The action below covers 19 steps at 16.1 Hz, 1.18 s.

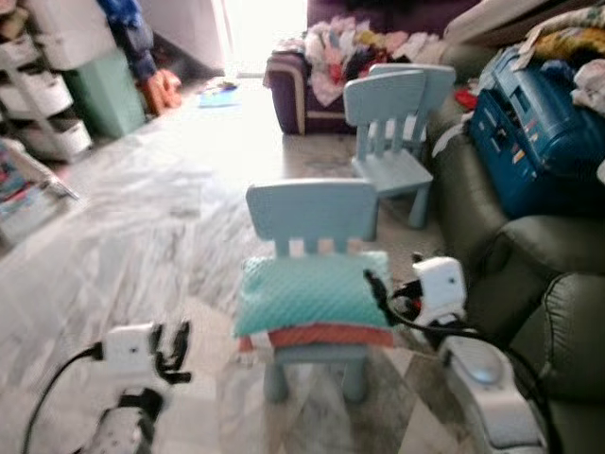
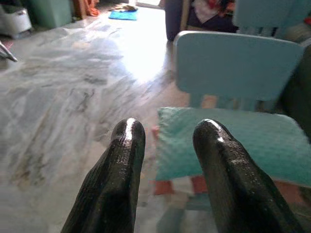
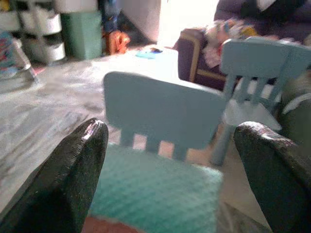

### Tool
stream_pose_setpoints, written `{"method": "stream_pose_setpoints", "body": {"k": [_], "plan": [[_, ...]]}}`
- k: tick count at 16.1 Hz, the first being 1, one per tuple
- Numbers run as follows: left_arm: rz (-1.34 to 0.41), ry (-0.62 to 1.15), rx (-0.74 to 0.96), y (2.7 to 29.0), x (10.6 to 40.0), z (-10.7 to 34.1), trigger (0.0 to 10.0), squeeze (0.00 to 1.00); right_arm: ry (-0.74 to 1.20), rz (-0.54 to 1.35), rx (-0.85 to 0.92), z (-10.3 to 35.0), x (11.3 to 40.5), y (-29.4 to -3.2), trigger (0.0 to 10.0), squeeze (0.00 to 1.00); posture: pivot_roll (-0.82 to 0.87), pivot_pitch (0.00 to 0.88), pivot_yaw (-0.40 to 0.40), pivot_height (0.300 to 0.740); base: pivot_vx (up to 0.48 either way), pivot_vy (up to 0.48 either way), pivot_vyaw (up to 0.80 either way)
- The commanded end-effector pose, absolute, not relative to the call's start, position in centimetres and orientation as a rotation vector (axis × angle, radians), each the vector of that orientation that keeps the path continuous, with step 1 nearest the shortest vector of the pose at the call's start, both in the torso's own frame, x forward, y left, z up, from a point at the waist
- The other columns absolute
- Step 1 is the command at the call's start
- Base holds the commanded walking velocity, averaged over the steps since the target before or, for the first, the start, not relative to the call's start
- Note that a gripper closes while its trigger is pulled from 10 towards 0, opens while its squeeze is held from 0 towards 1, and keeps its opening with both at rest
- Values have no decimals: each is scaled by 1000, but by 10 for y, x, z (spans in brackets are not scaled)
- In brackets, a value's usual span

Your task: Move the pillow to the sofa

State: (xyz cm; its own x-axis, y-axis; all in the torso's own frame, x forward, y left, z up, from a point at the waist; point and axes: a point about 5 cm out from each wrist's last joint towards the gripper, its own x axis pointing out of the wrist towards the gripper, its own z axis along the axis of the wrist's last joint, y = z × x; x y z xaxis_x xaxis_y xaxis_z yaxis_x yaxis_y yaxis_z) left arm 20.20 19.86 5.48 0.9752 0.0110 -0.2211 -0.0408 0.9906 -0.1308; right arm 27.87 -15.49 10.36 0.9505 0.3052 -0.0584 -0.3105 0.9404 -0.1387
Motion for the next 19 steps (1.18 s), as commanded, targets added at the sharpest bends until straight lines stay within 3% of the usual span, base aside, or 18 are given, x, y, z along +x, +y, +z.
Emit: {"method": "stream_pose_setpoints", "body": {"k": [1, 7, 16, 19], "plan": [[12, 219, -131, 193, 204, 55, 10000, 0, 25, 292, -163, 109, 280, -161, 10000, 0, -186, 33, 63, 740, 300, 0, 0], [91, 239, -81, 200, 210, 52, 10000, 0, 32, 278, -159, 108, 283, -162, 10000, 0, -185, 35, 64, 740, 0, 0, 0], [104, 210, -142, 198, 218, 55, 10000, 0, 36, 270, -155, 106, 285, -162, 10000, 0, -187, 31, 67, 740, 0, 0, -788], [114, 200, -157, 200, 219, 55, 10000, 0, 23, 277, -161, 107, 287, -161, 10000, 0, -186, 26, 65, 740, 0, 0, -371]]}}
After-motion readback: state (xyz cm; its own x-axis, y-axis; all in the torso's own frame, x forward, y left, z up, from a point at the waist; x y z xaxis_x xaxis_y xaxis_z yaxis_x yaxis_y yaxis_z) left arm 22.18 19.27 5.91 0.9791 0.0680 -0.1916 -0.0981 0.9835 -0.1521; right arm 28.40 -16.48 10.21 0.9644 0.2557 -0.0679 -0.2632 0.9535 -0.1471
